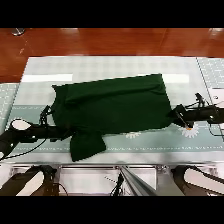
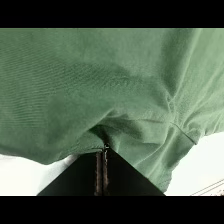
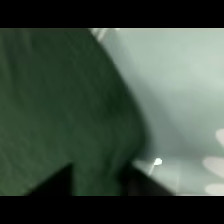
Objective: Fold the shirts.
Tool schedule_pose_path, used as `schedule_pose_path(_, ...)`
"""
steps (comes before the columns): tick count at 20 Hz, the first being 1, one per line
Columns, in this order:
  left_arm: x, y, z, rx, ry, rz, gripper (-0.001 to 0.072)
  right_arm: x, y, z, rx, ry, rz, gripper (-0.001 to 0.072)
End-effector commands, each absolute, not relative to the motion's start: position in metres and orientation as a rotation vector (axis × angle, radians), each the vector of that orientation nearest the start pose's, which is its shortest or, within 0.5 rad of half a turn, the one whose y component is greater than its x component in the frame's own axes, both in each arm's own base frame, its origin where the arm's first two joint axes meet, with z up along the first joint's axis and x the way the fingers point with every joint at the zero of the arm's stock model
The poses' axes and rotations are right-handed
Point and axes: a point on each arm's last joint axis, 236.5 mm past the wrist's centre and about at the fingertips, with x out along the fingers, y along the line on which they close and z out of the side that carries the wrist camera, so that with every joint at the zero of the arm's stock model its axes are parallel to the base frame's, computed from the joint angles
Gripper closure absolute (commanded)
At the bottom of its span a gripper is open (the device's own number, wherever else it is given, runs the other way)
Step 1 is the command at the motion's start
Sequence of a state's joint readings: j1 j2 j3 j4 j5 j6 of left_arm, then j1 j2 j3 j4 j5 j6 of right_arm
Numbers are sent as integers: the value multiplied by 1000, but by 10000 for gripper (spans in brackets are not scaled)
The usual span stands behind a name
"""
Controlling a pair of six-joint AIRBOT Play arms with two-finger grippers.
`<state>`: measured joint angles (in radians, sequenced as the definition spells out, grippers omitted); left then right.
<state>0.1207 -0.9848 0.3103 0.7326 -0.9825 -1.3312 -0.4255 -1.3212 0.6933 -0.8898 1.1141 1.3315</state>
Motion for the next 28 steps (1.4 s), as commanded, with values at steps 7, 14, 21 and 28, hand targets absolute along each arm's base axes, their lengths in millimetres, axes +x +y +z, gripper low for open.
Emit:
schedule_pose_path(7,272,-85,-32,-828,1280,-295,671,354,7,-27,690,1360,177,680)
schedule_pose_path(14,366,-75,-10,-848,1268,-300,671,451,9,2,676,1219,204,680)
schedule_pose_path(21,454,-52,-1,-892,1215,-260,671,515,13,-15,763,1183,267,680)
schedule_pose_path(28,459,-68,-55,-913,1356,-281,17,553,20,-53,890,1146,310,118)
